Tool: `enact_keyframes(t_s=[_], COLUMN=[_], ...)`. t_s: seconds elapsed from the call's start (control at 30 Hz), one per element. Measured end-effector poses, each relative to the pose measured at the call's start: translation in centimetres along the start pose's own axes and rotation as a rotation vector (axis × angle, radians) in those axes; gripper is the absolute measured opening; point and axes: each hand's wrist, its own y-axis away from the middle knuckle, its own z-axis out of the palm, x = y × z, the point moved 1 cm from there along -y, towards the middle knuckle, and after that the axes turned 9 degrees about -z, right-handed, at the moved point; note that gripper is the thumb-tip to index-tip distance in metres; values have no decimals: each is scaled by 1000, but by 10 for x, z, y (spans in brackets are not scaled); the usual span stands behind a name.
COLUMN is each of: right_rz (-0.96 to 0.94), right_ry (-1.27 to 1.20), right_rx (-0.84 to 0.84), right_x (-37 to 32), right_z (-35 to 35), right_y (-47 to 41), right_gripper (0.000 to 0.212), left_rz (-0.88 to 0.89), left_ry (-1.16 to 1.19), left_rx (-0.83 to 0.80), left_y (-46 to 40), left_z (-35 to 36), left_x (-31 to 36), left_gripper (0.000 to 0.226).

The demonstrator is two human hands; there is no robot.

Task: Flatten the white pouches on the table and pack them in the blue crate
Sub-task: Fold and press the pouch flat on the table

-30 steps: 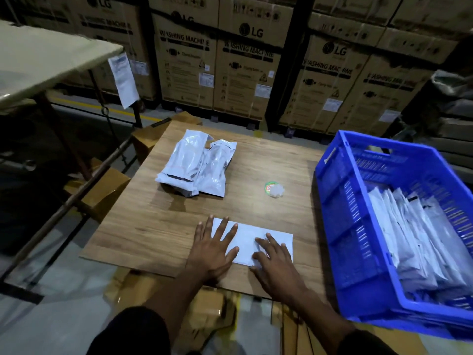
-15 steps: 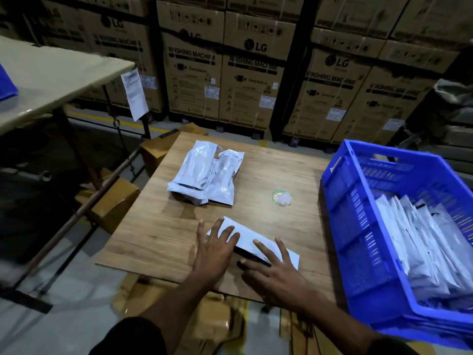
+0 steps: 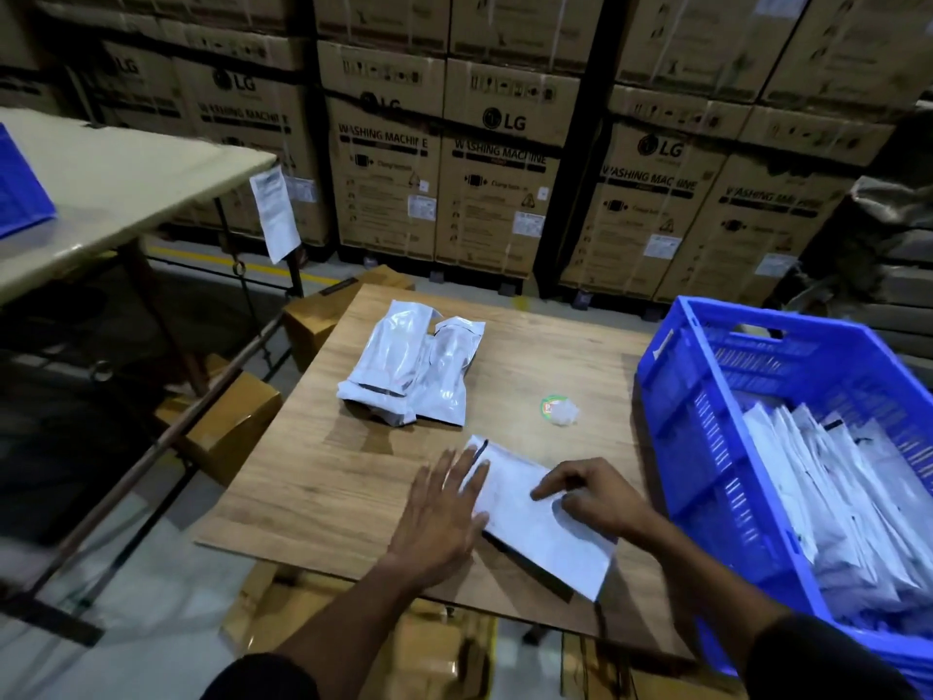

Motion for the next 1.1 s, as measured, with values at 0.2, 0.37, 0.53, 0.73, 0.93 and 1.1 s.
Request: enact_keyframes(t_s=[0.2, 0.37, 0.53, 0.73, 0.93, 1.1], right_rz=[164, 84, 55, 23, 124, 261], right_ry=[673, 644, 713, 639, 721, 722], right_rx=[77, -120, -60, -24, 24, -23], right_x=[24, 30, 19, 20, 44, 56], right_z=[25, 100, 120, 126, 119, 95], right_y=[-1, 13, 13, -3, 22, 41], right_gripper=[37, 75, 56, 64, 61, 64], left_rz=[-77, -80, -23, -70, -74, -86], left_ry=[-120, -86, -64, -69, 14, 17], left_rx=[-211, -63, -91, -124, 17, -20], left_y=[15, 12, -5, -16, 0, 1], left_z=[21, 7, 19, 31, 46, 43], left_x=[6, 18, 25, 22, 10, 8], left_gripper=[66, 45, 49, 48, 53, 60])
